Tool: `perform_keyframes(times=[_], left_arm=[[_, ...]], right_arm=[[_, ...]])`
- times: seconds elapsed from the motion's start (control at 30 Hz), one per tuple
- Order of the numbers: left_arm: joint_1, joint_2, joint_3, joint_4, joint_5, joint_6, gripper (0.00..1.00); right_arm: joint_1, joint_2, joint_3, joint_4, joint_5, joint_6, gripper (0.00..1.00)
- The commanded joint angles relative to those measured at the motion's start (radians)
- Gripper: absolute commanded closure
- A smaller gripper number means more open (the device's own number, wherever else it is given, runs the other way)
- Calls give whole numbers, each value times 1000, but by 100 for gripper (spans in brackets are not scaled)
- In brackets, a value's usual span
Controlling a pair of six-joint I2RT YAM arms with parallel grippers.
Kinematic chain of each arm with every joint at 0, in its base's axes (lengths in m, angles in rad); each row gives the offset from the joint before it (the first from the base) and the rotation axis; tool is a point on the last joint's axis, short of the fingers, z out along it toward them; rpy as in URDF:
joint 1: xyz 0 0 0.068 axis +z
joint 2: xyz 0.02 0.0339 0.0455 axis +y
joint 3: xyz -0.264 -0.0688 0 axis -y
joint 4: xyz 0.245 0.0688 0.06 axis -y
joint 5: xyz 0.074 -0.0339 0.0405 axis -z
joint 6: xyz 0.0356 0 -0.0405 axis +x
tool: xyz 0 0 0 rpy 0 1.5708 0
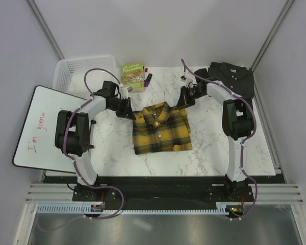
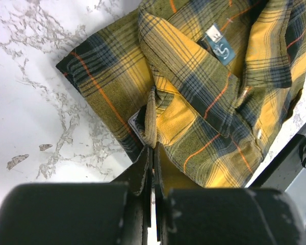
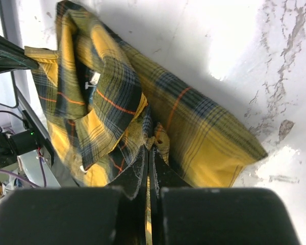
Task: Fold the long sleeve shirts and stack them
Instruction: Fold the shirt
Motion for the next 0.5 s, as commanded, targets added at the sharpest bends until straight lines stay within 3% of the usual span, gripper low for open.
perform_keyframes(times=[0.0, 0.23, 0.47], left_arm=[[2, -104, 25, 30, 23, -5, 98], [2, -76, 65, 34, 19, 3, 98], [2, 45, 135, 59, -27, 3, 98]], right_arm=[[-35, -121, 5, -13, -51, -28, 100], [-95, -121, -2, -50, -56, -77, 100], [-102, -17, 17, -31, -8, -94, 100]])
